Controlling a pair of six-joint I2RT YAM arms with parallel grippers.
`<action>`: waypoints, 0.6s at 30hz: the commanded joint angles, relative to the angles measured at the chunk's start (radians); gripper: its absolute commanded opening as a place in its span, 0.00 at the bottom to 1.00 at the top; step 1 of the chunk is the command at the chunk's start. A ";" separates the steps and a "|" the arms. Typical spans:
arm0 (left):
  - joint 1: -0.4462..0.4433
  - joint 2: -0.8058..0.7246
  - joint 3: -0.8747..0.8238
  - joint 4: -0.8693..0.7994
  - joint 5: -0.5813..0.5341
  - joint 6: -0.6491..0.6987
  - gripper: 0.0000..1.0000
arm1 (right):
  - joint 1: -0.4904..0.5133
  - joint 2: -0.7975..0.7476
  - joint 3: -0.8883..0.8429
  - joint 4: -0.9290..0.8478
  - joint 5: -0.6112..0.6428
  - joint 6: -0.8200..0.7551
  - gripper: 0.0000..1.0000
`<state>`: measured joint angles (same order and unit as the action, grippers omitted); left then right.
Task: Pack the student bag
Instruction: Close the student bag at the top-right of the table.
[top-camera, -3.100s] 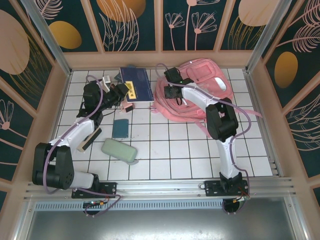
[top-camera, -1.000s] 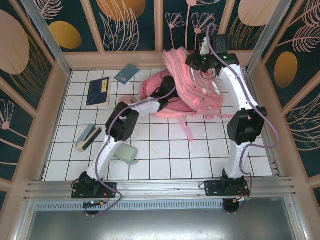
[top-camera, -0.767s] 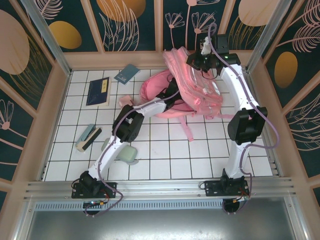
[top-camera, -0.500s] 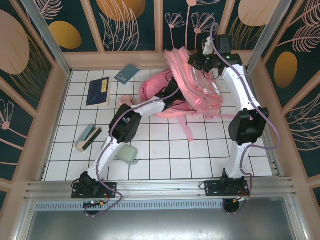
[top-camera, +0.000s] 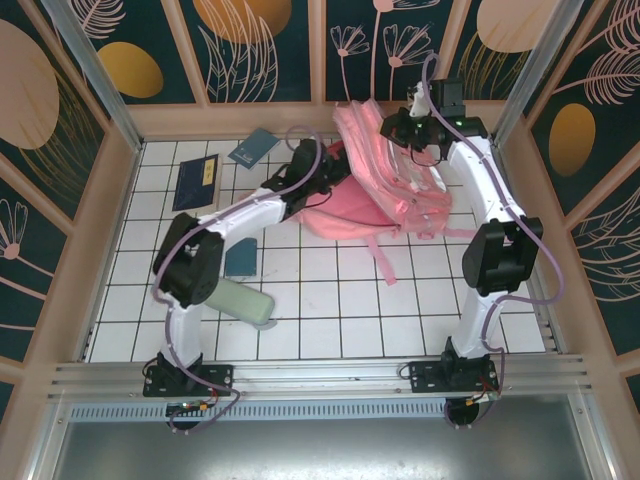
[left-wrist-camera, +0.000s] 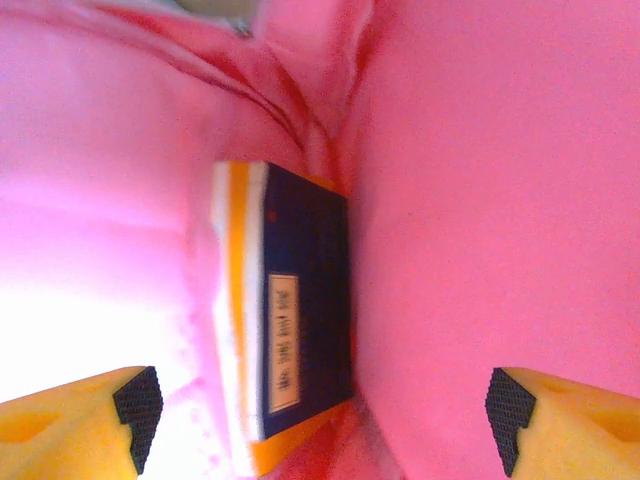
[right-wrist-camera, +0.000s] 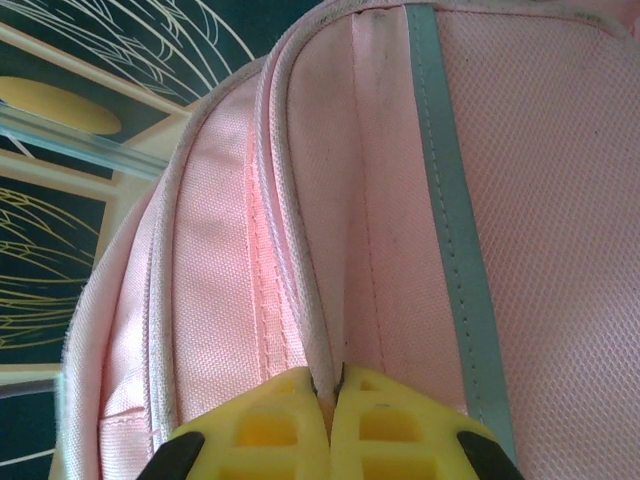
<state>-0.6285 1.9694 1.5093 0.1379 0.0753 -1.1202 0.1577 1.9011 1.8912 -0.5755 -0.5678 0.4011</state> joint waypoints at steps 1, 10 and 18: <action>0.045 -0.147 -0.125 -0.059 -0.054 0.074 0.86 | -0.001 -0.038 -0.048 0.061 0.081 -0.056 0.00; 0.164 -0.408 -0.328 -0.228 -0.145 0.231 0.99 | 0.078 -0.014 -0.218 0.117 0.183 -0.124 0.00; 0.248 -0.471 -0.392 -0.374 -0.174 0.312 0.98 | 0.137 0.015 -0.266 0.163 0.238 -0.116 0.31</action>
<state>-0.3962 1.5112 1.1408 -0.1303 -0.0650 -0.8787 0.2943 1.9083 1.6390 -0.4622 -0.3985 0.2893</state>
